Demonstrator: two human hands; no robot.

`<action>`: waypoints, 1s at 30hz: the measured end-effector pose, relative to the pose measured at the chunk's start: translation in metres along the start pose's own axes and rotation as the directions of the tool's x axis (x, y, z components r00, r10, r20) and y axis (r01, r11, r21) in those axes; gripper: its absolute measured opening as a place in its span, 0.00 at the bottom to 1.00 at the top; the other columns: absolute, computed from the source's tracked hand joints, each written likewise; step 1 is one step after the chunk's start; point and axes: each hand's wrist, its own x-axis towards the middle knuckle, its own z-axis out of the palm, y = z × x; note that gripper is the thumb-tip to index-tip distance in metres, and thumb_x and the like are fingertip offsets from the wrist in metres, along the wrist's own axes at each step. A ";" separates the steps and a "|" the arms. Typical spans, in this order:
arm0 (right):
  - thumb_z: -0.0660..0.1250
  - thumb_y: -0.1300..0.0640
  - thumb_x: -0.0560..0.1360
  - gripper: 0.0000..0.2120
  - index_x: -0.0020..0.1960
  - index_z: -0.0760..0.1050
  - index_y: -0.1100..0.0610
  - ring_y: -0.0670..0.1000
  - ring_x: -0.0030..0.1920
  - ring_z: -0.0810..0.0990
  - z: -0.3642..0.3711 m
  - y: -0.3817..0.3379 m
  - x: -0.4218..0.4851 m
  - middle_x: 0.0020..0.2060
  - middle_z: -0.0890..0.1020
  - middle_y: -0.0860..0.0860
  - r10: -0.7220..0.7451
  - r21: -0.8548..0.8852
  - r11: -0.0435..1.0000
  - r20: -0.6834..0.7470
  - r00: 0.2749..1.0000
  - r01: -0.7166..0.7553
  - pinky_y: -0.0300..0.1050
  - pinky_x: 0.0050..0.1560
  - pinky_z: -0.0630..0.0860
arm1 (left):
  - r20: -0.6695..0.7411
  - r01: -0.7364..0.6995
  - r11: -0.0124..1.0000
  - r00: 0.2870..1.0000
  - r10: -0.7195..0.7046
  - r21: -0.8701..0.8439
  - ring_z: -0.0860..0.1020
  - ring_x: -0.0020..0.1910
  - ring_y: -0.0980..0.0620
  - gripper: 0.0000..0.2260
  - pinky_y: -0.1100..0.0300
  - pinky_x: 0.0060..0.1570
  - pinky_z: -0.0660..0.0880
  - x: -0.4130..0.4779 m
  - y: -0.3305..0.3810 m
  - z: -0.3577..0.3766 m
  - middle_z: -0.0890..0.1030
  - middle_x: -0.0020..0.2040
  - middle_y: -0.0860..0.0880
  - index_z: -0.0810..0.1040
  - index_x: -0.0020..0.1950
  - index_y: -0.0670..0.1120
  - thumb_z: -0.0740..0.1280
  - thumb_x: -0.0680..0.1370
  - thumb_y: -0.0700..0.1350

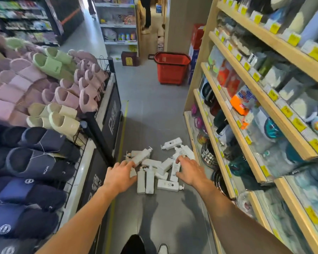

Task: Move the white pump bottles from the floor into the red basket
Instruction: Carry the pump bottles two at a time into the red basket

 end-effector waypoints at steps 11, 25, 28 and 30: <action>0.67 0.52 0.78 0.17 0.65 0.69 0.50 0.57 0.61 0.75 -0.004 -0.024 0.109 0.62 0.78 0.52 0.065 0.011 0.998 0.055 0.996 -0.066 0.51 0.56 0.72 | 0.031 -0.033 0.999 0.999 0.034 -0.035 0.72 0.67 0.45 0.20 0.47 0.63 0.68 0.127 -0.029 -0.030 0.73 0.67 0.50 0.69 0.71 0.55 0.63 0.80 0.57; 0.67 0.48 0.78 0.19 0.67 0.68 0.50 0.58 0.63 0.76 0.083 -0.023 0.213 0.64 0.77 0.52 0.114 0.120 0.983 0.210 0.971 -0.142 0.51 0.56 0.75 | 0.170 0.082 0.991 0.984 -0.062 -0.108 0.70 0.68 0.44 0.21 0.45 0.64 0.68 0.248 -0.064 0.025 0.72 0.69 0.50 0.67 0.72 0.54 0.62 0.81 0.56; 0.67 0.48 0.78 0.22 0.70 0.67 0.50 0.58 0.65 0.75 0.124 -0.013 0.244 0.67 0.75 0.51 0.151 0.196 0.959 0.262 0.953 -0.206 0.51 0.58 0.75 | 0.184 0.151 0.981 0.975 -0.126 -0.124 0.69 0.68 0.44 0.20 0.45 0.63 0.69 0.283 -0.075 0.062 0.73 0.68 0.50 0.68 0.72 0.55 0.63 0.81 0.57; 0.68 0.47 0.79 0.22 0.69 0.67 0.49 0.57 0.63 0.76 0.156 -0.006 0.266 0.66 0.76 0.50 0.188 0.258 0.929 0.289 0.939 -0.265 0.50 0.55 0.75 | 0.217 0.195 0.969 0.963 -0.160 -0.150 0.68 0.70 0.43 0.21 0.43 0.64 0.69 0.308 -0.083 0.095 0.72 0.69 0.50 0.68 0.72 0.55 0.65 0.80 0.56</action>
